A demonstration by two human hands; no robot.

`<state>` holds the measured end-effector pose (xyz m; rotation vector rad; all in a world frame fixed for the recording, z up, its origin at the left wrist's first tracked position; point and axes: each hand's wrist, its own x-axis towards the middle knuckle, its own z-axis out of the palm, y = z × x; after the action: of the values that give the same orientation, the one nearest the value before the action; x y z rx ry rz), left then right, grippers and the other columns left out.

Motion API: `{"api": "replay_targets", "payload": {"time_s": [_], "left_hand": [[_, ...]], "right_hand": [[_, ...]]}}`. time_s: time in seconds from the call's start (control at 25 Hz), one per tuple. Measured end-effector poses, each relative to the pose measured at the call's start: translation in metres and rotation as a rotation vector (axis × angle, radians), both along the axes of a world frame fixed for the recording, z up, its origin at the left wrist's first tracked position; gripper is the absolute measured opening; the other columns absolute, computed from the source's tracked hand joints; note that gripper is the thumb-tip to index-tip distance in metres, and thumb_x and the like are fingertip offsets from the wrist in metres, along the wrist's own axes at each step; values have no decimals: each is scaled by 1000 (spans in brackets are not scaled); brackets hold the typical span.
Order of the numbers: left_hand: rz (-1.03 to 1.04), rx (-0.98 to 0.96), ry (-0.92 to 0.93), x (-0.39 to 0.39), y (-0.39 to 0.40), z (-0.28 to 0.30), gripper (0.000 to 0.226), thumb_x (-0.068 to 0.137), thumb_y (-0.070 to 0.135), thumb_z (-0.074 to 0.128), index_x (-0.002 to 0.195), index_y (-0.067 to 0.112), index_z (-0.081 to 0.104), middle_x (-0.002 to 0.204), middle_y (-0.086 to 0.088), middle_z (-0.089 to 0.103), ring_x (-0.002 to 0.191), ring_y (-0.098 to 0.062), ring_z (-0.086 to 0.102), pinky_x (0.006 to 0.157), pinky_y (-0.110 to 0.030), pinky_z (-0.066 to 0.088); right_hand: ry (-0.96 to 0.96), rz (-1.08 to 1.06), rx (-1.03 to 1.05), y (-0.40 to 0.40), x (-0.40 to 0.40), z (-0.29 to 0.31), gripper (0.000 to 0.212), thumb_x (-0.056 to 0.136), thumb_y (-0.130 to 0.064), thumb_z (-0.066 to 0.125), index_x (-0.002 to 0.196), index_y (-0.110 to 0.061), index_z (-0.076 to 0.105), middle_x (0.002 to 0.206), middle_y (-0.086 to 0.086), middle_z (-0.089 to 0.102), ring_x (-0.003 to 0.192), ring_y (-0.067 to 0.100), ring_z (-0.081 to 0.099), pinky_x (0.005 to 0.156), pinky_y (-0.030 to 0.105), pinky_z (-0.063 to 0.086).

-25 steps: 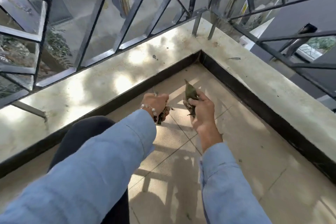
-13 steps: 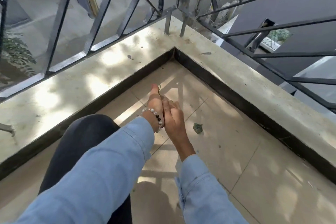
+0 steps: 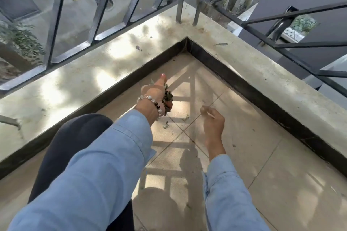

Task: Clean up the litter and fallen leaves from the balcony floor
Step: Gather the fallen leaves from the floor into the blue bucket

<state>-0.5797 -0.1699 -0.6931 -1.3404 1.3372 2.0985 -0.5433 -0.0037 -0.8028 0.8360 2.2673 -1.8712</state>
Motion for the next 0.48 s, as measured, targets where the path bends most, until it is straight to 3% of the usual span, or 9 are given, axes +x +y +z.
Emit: {"api": "replay_targets", "payload": {"time_s": [0.04, 0.12, 0.2, 0.28, 0.32, 0.4, 0.48], "left_hand": [[-27, -22, 15, 0, -5, 5, 39, 91, 46, 60, 89, 8, 55, 62, -7, 49, 44, -15, 42, 39, -17, 31], [-135, -184, 58, -2, -16, 9, 40, 91, 46, 60, 89, 6, 52, 64, -10, 52, 43, -17, 43, 40, -19, 34], [-329, -420, 79, 0, -28, 11, 44, 90, 47, 60, 96, 4, 54, 70, -11, 55, 39, -19, 46, 39, -22, 39], [-501, -542, 81, 3, -38, 16, 43, 91, 47, 59, 94, 4, 56, 74, -11, 56, 38, -18, 46, 40, -24, 41], [-559, -574, 81, 3, -42, 21, 42, 92, 46, 59, 92, 4, 56, 73, -11, 55, 38, -17, 46, 39, -24, 41], [-593, -646, 89, 4, -54, 29, 42, 92, 45, 58, 88, 3, 57, 70, -10, 55, 37, -18, 48, 38, -22, 41], [-552, -703, 116, 2, -66, 30, 49, 89, 47, 61, 97, -2, 61, 79, -12, 58, 50, -23, 52, 46, -27, 46]], "right_hand": [[-132, 102, 297, 11, 1, -21, 31, 88, -26, 66, 119, -18, 64, 127, 6, 55, 118, 27, 49, 97, 36, 40], [-326, 294, 698, 26, 10, -59, 44, 88, -25, 63, 131, -24, 53, 137, 11, 39, 118, 36, 37, 92, 41, 37], [-184, 482, 928, 26, 15, -84, 33, 90, -16, 55, 123, -16, 59, 130, 15, 45, 112, 36, 41, 88, 37, 34], [39, 555, 939, 13, 15, -91, 31, 87, -4, 42, 104, -2, 69, 106, 19, 60, 100, 36, 54, 81, 32, 32], [90, 535, 865, 3, 11, -87, 33, 88, -2, 41, 103, 0, 70, 103, 18, 62, 99, 35, 55, 81, 28, 32], [85, 556, 750, -20, 1, -75, 30, 94, -2, 46, 118, -2, 64, 117, 16, 58, 110, 31, 49, 90, 26, 35], [19, 654, 752, -45, -7, -75, 40, 94, -18, 54, 132, -7, 52, 136, 16, 44, 126, 33, 38, 104, 36, 32]]}}
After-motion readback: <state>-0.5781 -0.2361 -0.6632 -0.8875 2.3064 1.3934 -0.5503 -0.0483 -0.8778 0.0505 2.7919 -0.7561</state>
